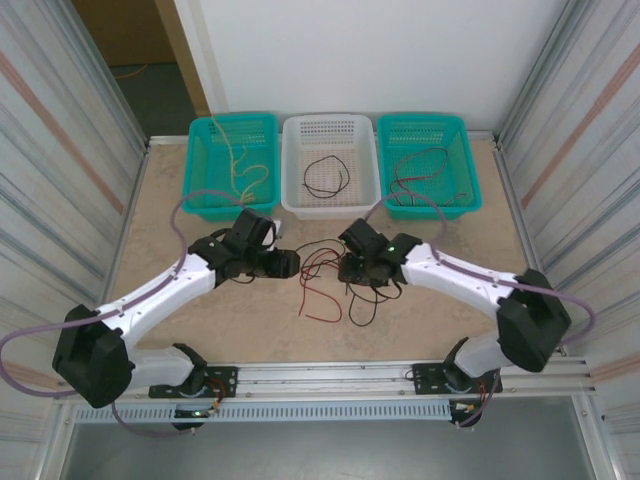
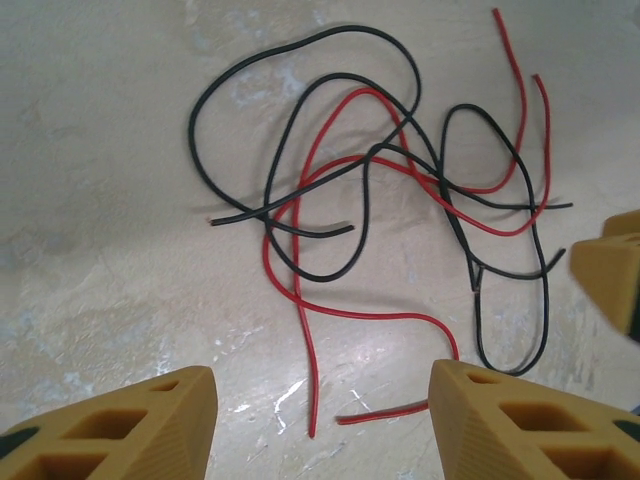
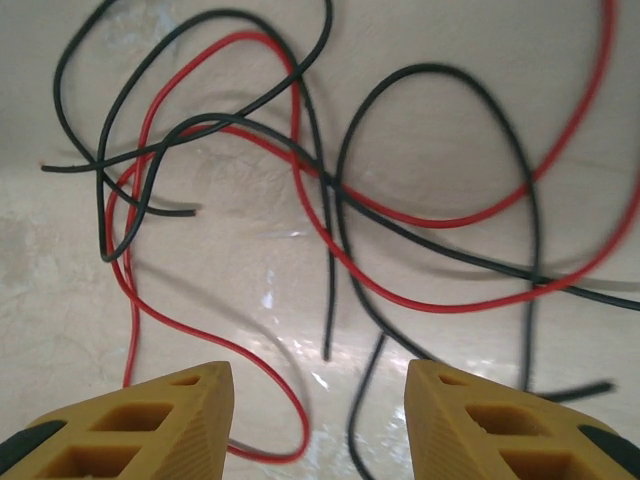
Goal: Untangle the cables
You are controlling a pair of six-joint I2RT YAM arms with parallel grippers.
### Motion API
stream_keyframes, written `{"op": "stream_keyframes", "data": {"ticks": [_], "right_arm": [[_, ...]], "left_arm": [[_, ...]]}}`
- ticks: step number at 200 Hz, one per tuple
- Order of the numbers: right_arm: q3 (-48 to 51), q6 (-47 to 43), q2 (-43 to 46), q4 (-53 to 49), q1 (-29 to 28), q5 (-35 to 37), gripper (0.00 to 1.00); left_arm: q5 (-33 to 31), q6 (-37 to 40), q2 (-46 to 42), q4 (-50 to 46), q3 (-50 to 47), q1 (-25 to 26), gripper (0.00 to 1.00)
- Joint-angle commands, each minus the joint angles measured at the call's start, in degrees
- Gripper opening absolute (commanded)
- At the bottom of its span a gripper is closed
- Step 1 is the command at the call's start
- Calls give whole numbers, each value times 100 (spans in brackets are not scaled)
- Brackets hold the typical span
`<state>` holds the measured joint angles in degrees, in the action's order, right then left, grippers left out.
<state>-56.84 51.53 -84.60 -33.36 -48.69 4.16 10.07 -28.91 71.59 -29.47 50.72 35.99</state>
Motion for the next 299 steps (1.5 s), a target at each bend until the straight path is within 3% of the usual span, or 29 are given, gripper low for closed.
{"op": "stream_keyframes", "data": {"ticks": [1, 37, 57, 101, 141, 150, 214, 299], "right_arm": [[-487, 539, -525, 471, -244, -123, 48], [-932, 667, -1386, 923, -265, -410, 46], [-1136, 784, -1777, 937, -204, -507, 41], [-1112, 940, -2079, 946, -106, -555, 34], [-1137, 788, -2133, 959, -106, -550, 6], [-1123, 719, -2038, 939, -119, -459, 0], [-1007, -530, -364, 543, -643, 893, 0], [-794, -1396, 1296, 137, -1057, 1592, 0]], "left_arm": [[158, -177, -229, 148, -66, -99, 58], [189, -124, -403, 104, -62, -149, 58], [189, -94, -461, 82, -85, -169, 58], [209, -37, -574, 32, -110, -223, 58], [259, -12, -541, 45, -88, -266, 58], [271, -13, -541, 43, -68, -268, 58], [710, -180, -673, 176, 104, -364, 59], [1484, -774, -523, 951, -103, -364, 62]]}}
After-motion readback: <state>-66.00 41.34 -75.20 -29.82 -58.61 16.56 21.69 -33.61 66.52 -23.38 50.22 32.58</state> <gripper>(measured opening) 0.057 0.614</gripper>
